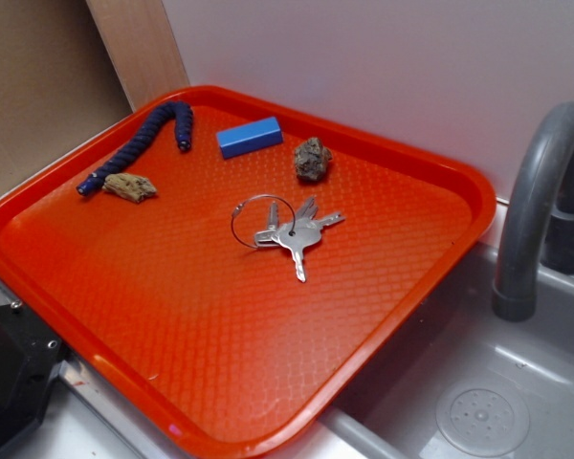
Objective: Grab the silver keys.
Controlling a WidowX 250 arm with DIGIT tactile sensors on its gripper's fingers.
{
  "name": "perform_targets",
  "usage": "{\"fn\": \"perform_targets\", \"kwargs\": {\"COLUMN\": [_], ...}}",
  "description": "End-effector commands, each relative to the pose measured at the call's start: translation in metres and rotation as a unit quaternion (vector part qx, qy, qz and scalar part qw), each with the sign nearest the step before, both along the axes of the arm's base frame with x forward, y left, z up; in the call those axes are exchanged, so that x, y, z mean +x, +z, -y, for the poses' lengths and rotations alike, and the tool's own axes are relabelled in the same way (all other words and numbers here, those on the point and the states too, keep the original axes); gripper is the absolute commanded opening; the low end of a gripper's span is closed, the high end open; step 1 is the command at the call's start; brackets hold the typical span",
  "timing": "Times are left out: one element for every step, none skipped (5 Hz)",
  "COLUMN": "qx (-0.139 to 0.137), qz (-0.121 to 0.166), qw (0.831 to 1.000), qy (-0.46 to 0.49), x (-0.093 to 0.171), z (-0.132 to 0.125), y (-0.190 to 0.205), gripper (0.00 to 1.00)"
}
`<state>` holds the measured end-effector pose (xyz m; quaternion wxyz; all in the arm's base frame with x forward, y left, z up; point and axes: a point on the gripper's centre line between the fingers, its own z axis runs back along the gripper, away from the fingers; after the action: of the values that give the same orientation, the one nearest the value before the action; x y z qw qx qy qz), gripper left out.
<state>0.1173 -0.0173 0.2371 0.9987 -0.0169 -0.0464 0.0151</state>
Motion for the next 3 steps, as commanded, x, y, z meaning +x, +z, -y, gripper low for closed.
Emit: {"fn": "perform_targets", "kwargs": {"qx": [0.000, 0.020, 0.044], "qz": [0.000, -0.003, 0.022], "qw": [1.000, 0.998, 0.998], "qy": [0.000, 0.056, 0.039], "x": [0.000, 0.047, 0.088], "z": [0.000, -0.032, -0.034], "y": [0.000, -0.049, -0.082], "gripper": [1.00, 1.00, 1.00]}}
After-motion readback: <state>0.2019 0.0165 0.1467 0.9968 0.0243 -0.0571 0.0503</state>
